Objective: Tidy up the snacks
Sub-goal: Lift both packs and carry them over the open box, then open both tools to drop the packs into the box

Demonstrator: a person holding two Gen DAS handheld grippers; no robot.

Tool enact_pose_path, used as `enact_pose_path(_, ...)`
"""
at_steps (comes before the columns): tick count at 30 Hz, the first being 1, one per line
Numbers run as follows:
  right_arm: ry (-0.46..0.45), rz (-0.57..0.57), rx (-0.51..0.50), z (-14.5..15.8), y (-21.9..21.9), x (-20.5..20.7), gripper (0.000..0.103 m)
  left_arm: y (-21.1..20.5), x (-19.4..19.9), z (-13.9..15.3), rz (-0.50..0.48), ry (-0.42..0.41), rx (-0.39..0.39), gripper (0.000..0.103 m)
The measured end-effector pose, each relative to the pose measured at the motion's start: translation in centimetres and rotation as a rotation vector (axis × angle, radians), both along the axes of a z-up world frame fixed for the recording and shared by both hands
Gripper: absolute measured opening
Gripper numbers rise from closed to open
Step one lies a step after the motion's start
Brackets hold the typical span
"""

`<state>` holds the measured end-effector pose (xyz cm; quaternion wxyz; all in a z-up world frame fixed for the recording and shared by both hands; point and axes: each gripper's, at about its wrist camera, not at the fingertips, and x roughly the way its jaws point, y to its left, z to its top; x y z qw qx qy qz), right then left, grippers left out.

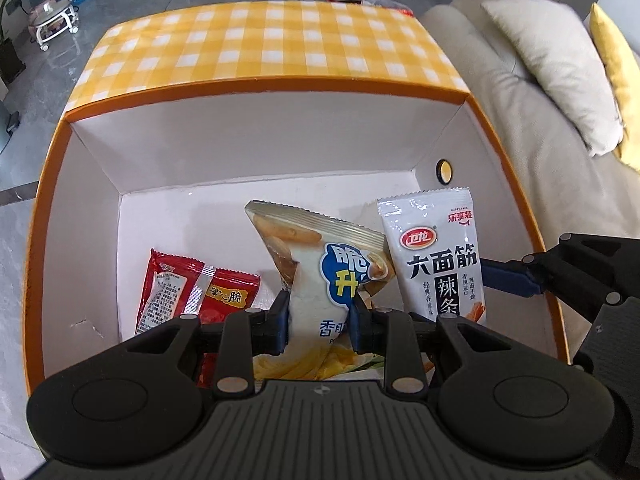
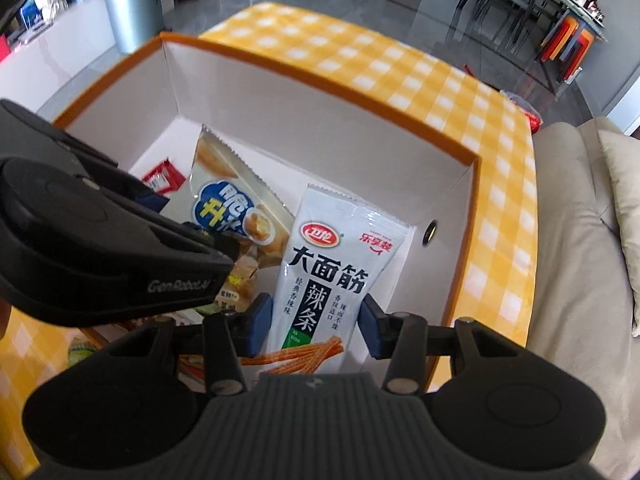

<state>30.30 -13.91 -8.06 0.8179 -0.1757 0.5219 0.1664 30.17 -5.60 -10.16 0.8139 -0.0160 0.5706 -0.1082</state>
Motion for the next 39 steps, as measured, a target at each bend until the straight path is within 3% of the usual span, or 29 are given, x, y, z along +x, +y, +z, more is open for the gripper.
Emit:
enact_pose_path(7,0.076,-0.010,-0.027,-1.3,0.1,1.4,0.045,-0.5,0.6,-0.5,-0.002,0.029,0.021,0.032)
enact_pose_path(13,0.084,-0.006,-0.039,-1.4,0.4,1.3,0.045,-0.4,0.8,-0.7,0.006,0.038,0.020,0.034)
enact_pose_path(22,0.077,0.006,-0.050,-1.3,0.8,0.9,0.047,0.1,0.3,0.0,0.020,0.017,0.038,0.059)
enact_pose_path(25,0.072,0.007,-0.053,-0.9,1.0,0.8,0.054,0.2,0.2,0.3,0.024,0.009,0.046,0.062)
enact_pose_path(29,0.055,0.004,-0.063,-0.4,1.1,0.6,0.065,0.5,-0.2,1.2,0.031,-0.018,0.047,0.075)
enact_pose_path(39,0.009,-0.018,-0.070,1.1,1.1,-0.5,0.067,0.7,-1.4,3.4,0.021,-0.084,0.074,0.077)
